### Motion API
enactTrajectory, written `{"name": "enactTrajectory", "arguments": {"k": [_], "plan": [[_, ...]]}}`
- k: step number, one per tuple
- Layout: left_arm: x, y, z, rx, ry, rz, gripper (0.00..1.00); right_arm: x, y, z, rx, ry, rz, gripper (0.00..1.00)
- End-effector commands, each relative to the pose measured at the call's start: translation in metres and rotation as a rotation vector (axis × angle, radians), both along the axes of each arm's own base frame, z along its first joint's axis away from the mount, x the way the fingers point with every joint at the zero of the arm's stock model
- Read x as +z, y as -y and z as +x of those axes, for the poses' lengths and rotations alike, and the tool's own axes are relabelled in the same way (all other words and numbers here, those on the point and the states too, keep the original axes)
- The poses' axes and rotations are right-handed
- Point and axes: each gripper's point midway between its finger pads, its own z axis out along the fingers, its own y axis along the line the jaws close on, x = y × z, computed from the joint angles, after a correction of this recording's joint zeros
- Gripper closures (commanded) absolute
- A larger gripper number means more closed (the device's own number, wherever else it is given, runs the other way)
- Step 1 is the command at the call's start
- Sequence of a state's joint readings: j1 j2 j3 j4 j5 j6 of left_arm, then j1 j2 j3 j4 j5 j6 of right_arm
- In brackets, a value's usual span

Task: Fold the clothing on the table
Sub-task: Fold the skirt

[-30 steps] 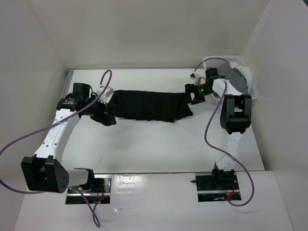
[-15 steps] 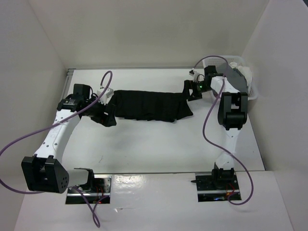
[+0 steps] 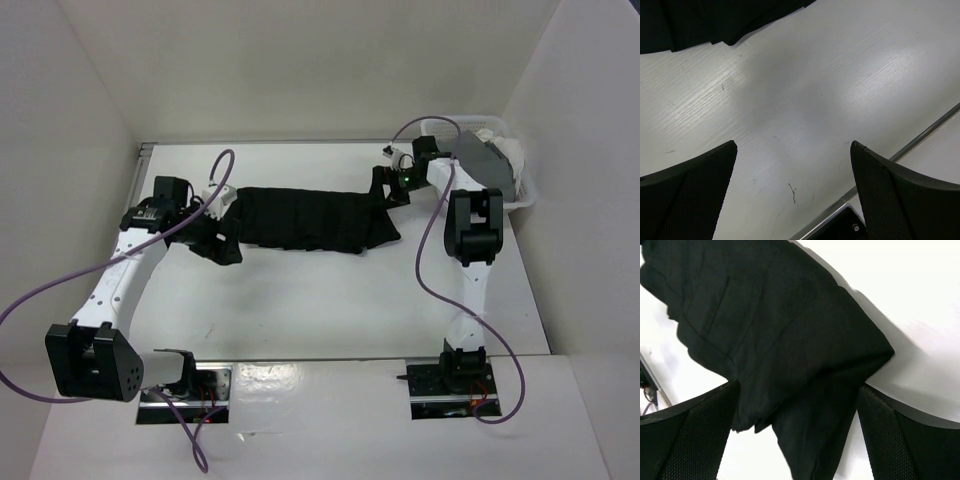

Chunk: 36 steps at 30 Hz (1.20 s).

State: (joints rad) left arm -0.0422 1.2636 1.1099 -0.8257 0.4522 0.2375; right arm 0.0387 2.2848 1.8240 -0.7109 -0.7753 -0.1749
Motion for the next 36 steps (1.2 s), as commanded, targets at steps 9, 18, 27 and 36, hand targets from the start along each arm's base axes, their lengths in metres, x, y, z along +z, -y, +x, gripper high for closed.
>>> {"name": "enactTrajectory", "arguments": {"k": [9, 18, 27, 36], "plan": [[0.008, 0.005, -0.001, -0.038, 0.048, -0.031, 0.00, 0.000, 0.006, 0.028, -0.068, 0.072, -0.097, 0.06], [-0.004, 0.007, 0.002, -0.057, 0.001, -0.034, 0.00, 0.004, 0.022, 0.029, -0.139, 0.106, -0.190, 0.06], [0.001, 0.007, 0.000, -0.058, 0.039, -0.034, 0.00, -0.005, 0.021, 0.028, -0.139, 0.075, -0.182, 0.37], [0.002, 0.007, 0.002, -0.058, 0.048, -0.034, 0.00, -0.012, 0.020, 0.023, -0.119, 0.059, -0.183, 0.46]]}}
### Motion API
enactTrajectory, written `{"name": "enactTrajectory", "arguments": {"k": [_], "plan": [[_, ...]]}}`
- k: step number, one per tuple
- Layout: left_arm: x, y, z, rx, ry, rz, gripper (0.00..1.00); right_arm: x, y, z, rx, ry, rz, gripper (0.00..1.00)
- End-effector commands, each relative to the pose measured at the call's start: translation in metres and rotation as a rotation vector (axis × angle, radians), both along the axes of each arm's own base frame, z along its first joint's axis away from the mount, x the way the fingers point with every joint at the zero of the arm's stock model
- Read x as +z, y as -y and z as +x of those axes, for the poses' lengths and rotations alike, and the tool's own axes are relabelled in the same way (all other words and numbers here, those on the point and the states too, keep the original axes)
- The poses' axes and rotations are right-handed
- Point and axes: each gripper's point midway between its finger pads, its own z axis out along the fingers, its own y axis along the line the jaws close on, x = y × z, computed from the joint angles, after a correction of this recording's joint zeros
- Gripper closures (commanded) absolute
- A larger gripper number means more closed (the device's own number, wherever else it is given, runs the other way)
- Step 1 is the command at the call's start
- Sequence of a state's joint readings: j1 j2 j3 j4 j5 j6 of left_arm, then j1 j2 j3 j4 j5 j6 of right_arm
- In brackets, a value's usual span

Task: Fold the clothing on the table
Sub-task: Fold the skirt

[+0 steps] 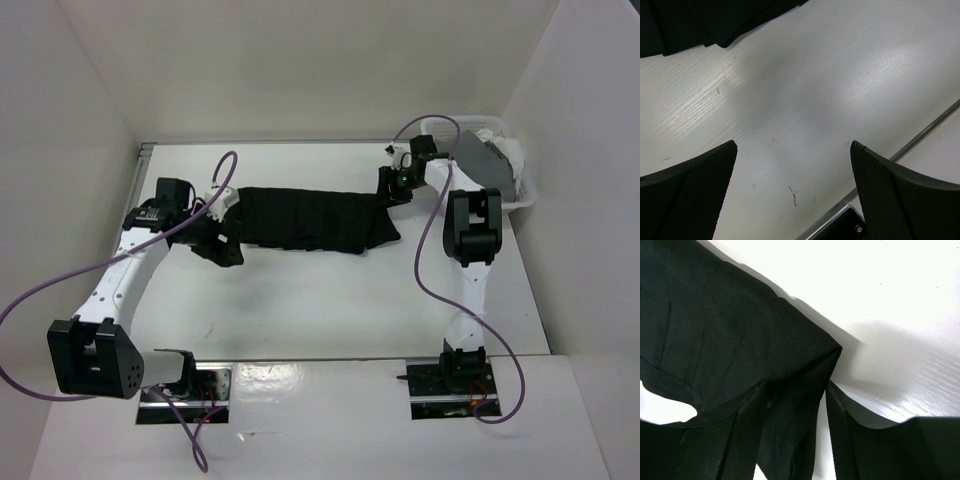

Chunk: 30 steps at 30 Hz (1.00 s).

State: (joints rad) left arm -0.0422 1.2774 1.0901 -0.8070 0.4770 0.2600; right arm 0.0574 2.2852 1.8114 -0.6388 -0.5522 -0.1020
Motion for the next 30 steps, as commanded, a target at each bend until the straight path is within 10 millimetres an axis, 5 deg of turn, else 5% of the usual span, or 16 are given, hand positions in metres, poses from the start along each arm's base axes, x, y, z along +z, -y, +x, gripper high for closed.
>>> {"name": "enactTrajectory", "arguments": {"k": [1, 7, 13, 18, 21, 27, 30], "plan": [[0.006, 0.003, 0.000, -0.028, 0.044, -0.023, 0.00, 0.008, 0.001, 0.003, 0.010, 0.035, -0.007, 0.47], [0.009, 0.003, -0.001, -0.028, 0.053, -0.023, 0.00, 0.003, -0.001, -0.005, 0.033, 0.006, 0.003, 0.53], [0.006, 0.003, -0.002, -0.028, 0.044, -0.023, 0.00, 0.000, -0.016, -0.010, 0.083, -0.011, 0.005, 0.30], [0.008, 0.003, -0.003, -0.028, 0.053, -0.023, 0.00, 0.000, -0.032, -0.014, 0.120, -0.004, -0.025, 0.30], [0.009, 0.003, -0.001, -0.028, 0.062, -0.024, 0.00, -0.002, -0.035, -0.012, 0.125, -0.002, -0.033, 0.42], [0.009, 0.003, -0.001, -0.028, 0.062, -0.024, 0.00, -0.009, -0.031, -0.012, 0.114, -0.009, -0.059, 0.89], [0.011, 0.003, -0.001, -0.028, 0.071, -0.024, 0.00, -0.011, -0.026, -0.010, 0.100, -0.007, -0.090, 1.00]]}}
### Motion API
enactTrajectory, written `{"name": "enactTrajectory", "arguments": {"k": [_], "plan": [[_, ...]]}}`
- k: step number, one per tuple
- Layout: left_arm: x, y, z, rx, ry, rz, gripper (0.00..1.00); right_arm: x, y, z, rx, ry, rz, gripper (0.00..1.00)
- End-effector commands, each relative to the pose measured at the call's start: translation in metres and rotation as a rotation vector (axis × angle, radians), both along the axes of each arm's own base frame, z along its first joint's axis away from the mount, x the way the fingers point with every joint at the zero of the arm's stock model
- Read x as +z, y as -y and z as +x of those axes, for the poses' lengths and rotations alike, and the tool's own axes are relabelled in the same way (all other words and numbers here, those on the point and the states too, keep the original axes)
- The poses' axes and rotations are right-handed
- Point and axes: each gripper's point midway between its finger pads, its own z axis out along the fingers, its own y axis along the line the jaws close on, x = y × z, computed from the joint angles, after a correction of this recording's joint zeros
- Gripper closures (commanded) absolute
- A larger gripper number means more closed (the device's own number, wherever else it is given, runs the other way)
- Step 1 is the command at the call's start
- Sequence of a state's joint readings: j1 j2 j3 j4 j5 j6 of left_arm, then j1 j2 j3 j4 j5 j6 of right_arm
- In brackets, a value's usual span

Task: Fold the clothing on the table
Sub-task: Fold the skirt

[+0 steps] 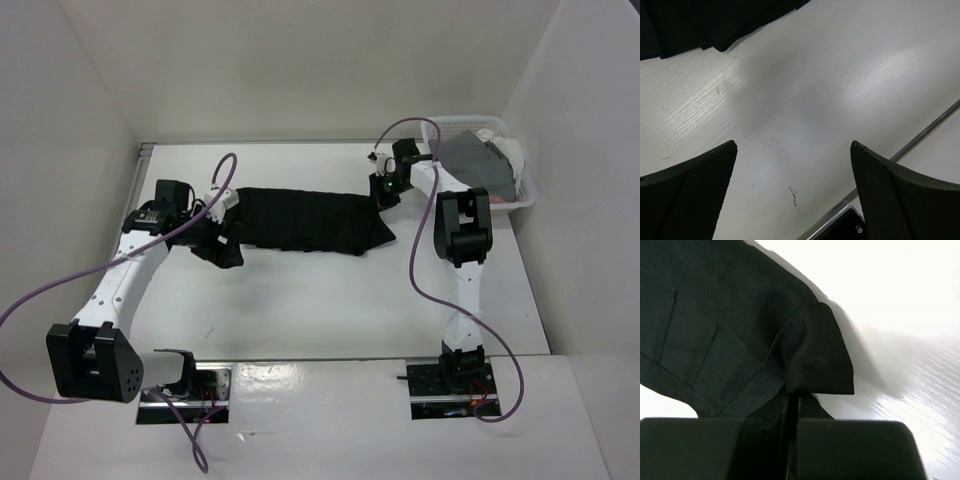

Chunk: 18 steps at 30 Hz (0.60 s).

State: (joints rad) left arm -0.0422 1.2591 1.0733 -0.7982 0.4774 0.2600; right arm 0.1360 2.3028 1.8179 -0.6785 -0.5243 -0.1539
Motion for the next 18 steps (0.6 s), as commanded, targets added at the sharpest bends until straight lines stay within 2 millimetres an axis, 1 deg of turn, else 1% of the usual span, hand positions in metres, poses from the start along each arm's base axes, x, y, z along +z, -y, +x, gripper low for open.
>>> {"name": "enactTrajectory", "arguments": {"k": [1, 2, 3, 5, 6, 7, 8, 9, 10, 11, 12, 13, 14, 15, 16, 17, 18], "plan": [[0.008, 0.003, -0.001, -0.028, 0.052, -0.023, 0.00, 0.000, 0.007, 0.007, -0.011, 0.017, -0.054, 1.00], [0.008, 0.003, -0.001, -0.028, 0.052, -0.023, 0.00, -0.001, 0.010, 0.008, -0.018, 0.019, -0.071, 1.00], [0.008, 0.003, -0.001, -0.028, 0.052, -0.023, 0.00, 0.008, 0.011, 0.012, -0.030, 0.038, -0.073, 1.00], [0.010, 0.003, -0.001, -0.028, 0.061, -0.023, 0.00, 0.015, 0.016, 0.015, -0.046, 0.053, -0.105, 1.00], [0.010, 0.003, -0.001, -0.028, 0.061, -0.023, 0.00, 0.030, 0.018, 0.021, -0.054, 0.085, -0.113, 1.00], [0.010, 0.003, -0.001, -0.028, 0.061, -0.023, 0.00, 0.034, 0.020, 0.023, -0.068, 0.086, -0.122, 1.00], [0.010, 0.003, -0.001, -0.028, 0.061, -0.023, 0.00, 0.049, 0.025, 0.028, -0.092, 0.104, -0.147, 1.00], [0.010, 0.003, -0.001, -0.028, 0.061, -0.023, 0.00, 0.054, 0.023, 0.029, -0.102, 0.107, -0.163, 1.00], [0.013, 0.003, -0.002, -0.028, 0.070, -0.023, 0.00, 0.066, 0.018, 0.029, -0.106, 0.120, -0.176, 1.00], [0.013, 0.003, -0.002, -0.028, 0.070, -0.023, 0.00, 0.077, 0.020, 0.031, -0.117, 0.135, -0.214, 1.00], [0.013, 0.003, -0.002, -0.028, 0.070, -0.023, 0.00, 0.088, 0.015, 0.030, -0.125, 0.150, -0.227, 1.00], [0.013, 0.003, -0.002, -0.028, 0.070, -0.023, 0.00, 0.093, -0.001, 0.027, -0.100, 0.164, -0.243, 1.00], [0.013, 0.003, -0.002, -0.028, 0.070, -0.023, 0.00, 0.107, -0.004, 0.027, -0.114, 0.192, -0.277, 1.00], [0.013, 0.003, -0.002, -0.028, 0.070, -0.023, 0.00, 0.111, -0.011, 0.025, -0.104, 0.203, -0.297, 1.00], [0.013, 0.003, -0.002, -0.028, 0.070, -0.023, 0.00, 0.116, -0.031, 0.019, -0.070, 0.220, -0.311, 1.00], [0.013, 0.003, -0.002, -0.028, 0.070, -0.023, 0.00, 0.127, -0.039, 0.020, -0.064, 0.248, -0.318, 1.00], [0.013, 0.003, -0.002, -0.028, 0.070, -0.023, 0.00, 0.130, -0.045, 0.015, -0.061, 0.247, -0.322, 1.00]]}}
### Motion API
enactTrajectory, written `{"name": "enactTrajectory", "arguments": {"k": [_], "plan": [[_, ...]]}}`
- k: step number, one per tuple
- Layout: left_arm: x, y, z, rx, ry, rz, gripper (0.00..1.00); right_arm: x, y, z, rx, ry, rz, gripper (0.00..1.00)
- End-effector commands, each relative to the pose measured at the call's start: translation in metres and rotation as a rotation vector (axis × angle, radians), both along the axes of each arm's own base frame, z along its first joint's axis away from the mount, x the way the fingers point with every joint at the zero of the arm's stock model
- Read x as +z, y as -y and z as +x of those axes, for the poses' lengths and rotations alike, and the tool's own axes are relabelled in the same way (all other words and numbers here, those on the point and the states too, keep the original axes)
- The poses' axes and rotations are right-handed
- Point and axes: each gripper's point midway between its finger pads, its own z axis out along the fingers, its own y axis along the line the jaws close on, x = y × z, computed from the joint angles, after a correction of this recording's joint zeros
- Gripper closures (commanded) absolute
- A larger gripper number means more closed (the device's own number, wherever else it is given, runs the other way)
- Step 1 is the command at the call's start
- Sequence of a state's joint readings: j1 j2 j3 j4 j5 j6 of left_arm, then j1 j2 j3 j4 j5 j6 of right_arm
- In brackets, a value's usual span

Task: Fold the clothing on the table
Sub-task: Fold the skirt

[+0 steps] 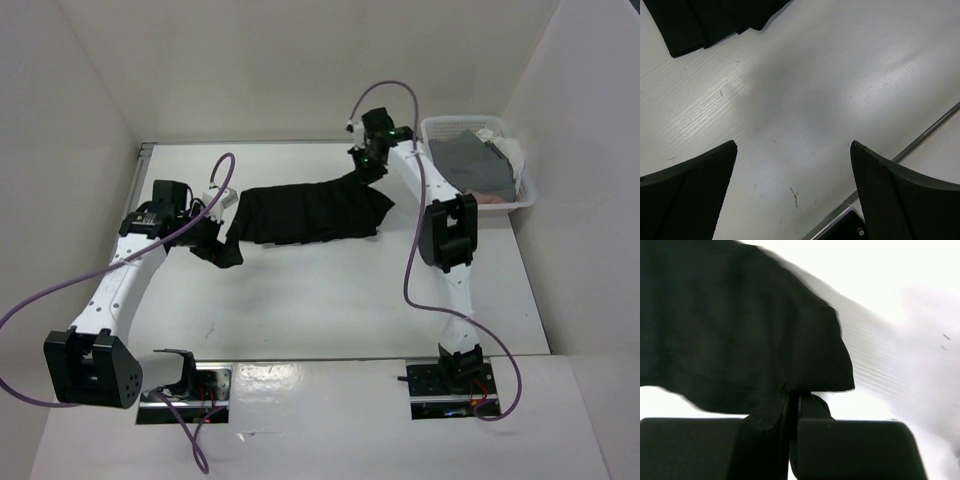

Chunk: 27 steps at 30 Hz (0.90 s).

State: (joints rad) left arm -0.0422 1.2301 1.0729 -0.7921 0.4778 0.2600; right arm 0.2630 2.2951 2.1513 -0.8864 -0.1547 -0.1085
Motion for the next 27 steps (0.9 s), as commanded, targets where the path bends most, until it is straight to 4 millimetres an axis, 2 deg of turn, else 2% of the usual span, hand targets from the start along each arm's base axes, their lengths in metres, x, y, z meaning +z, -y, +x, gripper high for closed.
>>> {"name": "enactTrajectory", "arguments": {"k": [1, 4, 5, 12, 13, 15, 16, 17, 19, 20, 22, 27], "plan": [[0.007, 0.003, -0.002, -0.029, 0.045, -0.021, 0.00, 0.056, -0.039, -0.020, 0.035, 0.083, -0.052, 1.00], [0.007, 0.003, -0.002, -0.029, 0.045, -0.021, 0.00, 0.067, -0.064, -0.027, 0.057, 0.124, -0.092, 1.00], [0.010, 0.003, -0.003, -0.029, 0.054, -0.021, 0.00, 0.065, -0.069, -0.026, 0.052, 0.125, -0.094, 1.00], [0.007, 0.003, -0.002, -0.029, 0.043, -0.021, 0.00, 0.079, -0.084, -0.019, 0.067, 0.137, -0.060, 1.00], [0.007, 0.003, -0.002, -0.029, 0.043, -0.021, 0.00, 0.090, -0.088, -0.018, 0.077, 0.153, -0.035, 1.00], [0.007, 0.003, -0.002, -0.029, 0.043, -0.021, 0.00, 0.094, -0.095, -0.018, 0.094, 0.152, -0.008, 1.00], [0.007, 0.003, -0.002, -0.029, 0.043, -0.021, 0.00, 0.106, -0.098, -0.016, 0.101, 0.178, 0.015, 1.00], [0.007, 0.003, -0.002, -0.029, 0.043, -0.021, 0.00, 0.106, -0.101, -0.017, 0.111, 0.170, 0.026, 1.00], [0.005, 0.003, -0.002, -0.028, 0.034, -0.021, 0.00, 0.117, -0.105, -0.019, 0.134, 0.188, 0.052, 1.00], [0.005, 0.003, -0.002, -0.028, 0.034, -0.021, 0.00, 0.110, -0.108, -0.017, 0.141, 0.176, 0.058, 1.00], [0.005, 0.003, -0.002, -0.028, 0.034, -0.021, 0.00, 0.109, -0.108, -0.015, 0.151, 0.182, 0.052, 1.00], [-0.014, 0.004, 0.010, -0.019, -0.021, -0.025, 0.00, 0.092, -0.113, -0.014, 0.165, 0.145, 0.058, 1.00]]}}
